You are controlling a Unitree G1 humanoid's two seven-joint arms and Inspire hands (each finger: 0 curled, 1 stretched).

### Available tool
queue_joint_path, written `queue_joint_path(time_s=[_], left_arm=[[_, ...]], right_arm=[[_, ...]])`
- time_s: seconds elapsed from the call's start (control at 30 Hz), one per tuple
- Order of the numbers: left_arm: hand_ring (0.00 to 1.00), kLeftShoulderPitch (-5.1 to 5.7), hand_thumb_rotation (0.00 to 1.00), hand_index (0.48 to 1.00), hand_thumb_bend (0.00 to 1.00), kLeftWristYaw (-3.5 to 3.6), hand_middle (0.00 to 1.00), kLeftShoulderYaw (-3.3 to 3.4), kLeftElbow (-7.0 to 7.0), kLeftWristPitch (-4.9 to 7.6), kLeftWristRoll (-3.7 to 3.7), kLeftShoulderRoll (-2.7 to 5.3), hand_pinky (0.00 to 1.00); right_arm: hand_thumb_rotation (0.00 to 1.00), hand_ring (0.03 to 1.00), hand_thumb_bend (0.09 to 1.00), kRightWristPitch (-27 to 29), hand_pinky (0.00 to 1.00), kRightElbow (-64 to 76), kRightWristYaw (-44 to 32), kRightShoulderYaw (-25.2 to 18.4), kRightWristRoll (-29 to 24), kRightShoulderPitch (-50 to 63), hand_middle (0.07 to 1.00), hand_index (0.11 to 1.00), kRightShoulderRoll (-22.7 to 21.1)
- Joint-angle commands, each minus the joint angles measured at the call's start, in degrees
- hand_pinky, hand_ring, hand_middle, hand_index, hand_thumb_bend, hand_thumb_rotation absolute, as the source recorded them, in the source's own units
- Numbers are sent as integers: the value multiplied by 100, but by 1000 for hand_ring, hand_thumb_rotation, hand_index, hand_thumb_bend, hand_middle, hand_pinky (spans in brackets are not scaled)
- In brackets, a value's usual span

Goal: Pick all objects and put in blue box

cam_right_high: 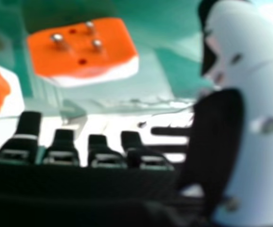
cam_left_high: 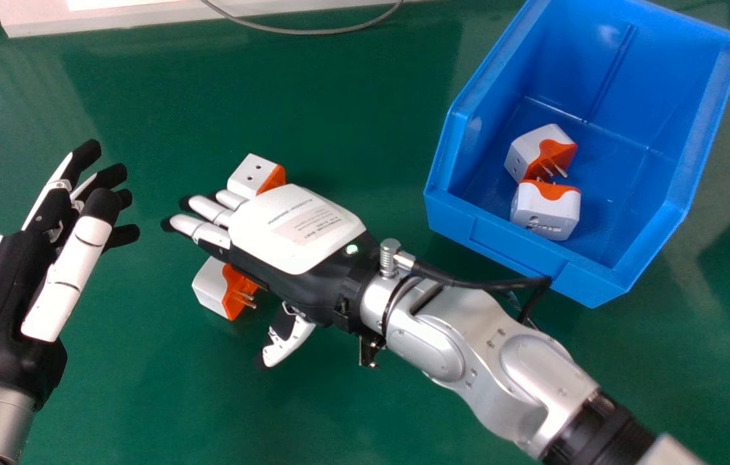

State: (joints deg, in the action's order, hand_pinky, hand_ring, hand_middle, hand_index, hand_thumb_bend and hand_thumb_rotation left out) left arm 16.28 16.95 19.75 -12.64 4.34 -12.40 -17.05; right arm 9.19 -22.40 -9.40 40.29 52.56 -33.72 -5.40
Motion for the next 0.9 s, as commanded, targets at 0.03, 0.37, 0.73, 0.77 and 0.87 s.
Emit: queue_joint_path(time_s=[0.03, 0.37, 0.73, 0.77, 0.87], left_arm=[[892, 65, 795, 947, 726, 6, 912, 70, -182, 82, -69, -11, 807], [890, 103, 796, 944, 733, -75, 909, 25, -278, 88, 10, 38, 802], [882, 171, 799, 942, 735, -165, 904, -48, -449, 35, 84, 98, 794], [881, 178, 800, 942, 736, -169, 903, -51, -466, 29, 87, 104, 793], [878, 193, 800, 942, 738, -181, 901, -70, -512, 12, 97, 112, 790]], right_arm=[[25, 957, 309, 246, 841, -209, 112, 114, 77, -473, 969, 904, 45], [1, 943, 300, 769, 830, -741, 152, 419, 340, -1198, 954, 881, -78], [0, 938, 398, 1020, 825, -1224, 221, 625, 616, -1709, 944, 874, -30], [0, 939, 407, 1026, 824, -1257, 229, 641, 644, -1743, 945, 874, -24], [0, 940, 428, 1037, 822, -1386, 345, 686, 723, -1815, 946, 873, -9]])
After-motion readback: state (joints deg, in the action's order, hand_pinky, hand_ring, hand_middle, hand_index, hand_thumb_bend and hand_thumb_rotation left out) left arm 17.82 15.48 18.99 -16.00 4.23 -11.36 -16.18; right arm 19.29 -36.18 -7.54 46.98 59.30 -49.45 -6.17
